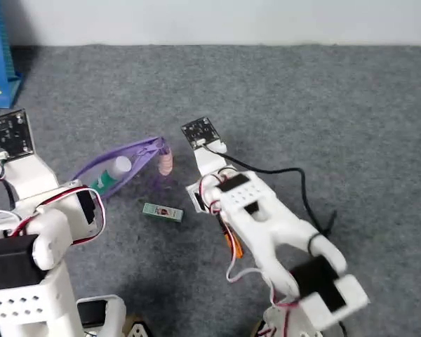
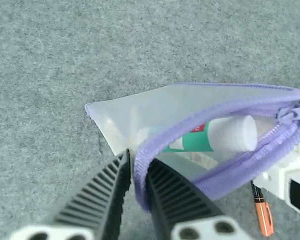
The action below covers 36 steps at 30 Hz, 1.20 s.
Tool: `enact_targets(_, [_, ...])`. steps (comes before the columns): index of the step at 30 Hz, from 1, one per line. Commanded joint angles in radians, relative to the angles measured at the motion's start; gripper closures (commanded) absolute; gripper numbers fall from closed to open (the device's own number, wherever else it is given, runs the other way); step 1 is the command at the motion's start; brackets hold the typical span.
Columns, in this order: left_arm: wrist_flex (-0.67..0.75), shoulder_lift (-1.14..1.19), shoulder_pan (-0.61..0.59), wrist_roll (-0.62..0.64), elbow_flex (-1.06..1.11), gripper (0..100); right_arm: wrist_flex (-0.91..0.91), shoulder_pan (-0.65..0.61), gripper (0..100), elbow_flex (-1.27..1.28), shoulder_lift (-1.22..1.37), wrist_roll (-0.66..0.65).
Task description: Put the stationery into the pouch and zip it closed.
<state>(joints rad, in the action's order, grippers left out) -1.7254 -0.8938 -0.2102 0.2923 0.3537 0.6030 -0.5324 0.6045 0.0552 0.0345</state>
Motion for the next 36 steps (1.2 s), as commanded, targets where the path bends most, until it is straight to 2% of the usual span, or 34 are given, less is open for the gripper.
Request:
enact_targets(1, [-0.011, 0.012, -0.003, -0.012, -0.008, 99, -0.007, 0.01, 82.9, -0.107, 0.065, 0.005])
enact_targets(5, [-0.011, 0.012, -0.003, -0.012, -0.008, 99, -0.005, 0.012, 85.5, -0.126, 0.128, 0.0])
enact_targets(9, [-0.012, 0.012, -0.003, -0.012, -0.007, 99, 0.058, 0.024, 99.8, -0.14, 0.131, -0.063])
enact_targets(11, [-0.012, 0.012, 0.0, -0.012, -0.007, 99, 0.097, 0.038, 97.5, -0.141, 0.119, -0.075])
enact_targets(16, [-0.012, 0.014, -0.003, -0.011, -0.007, 99, 0.205, 0.077, 99.1, -0.137, 0.019, -0.077])
enact_targets(24, [-0.012, 0.014, -0.002, -0.011, -0.007, 99, 0.478, 0.073, 99.1, -0.133, -0.237, -0.077])
enact_targets(30, [-0.012, 0.012, -0.002, -0.011, -0.007, 99, 0.613, 0.07, 99.1, -0.133, -0.456, -0.077])
enact_targets(36, [-0.012, 0.015, -0.002, -0.011, -0.007, 99, 0.743, -0.021, 99.1, -0.133, -0.668, -0.069])
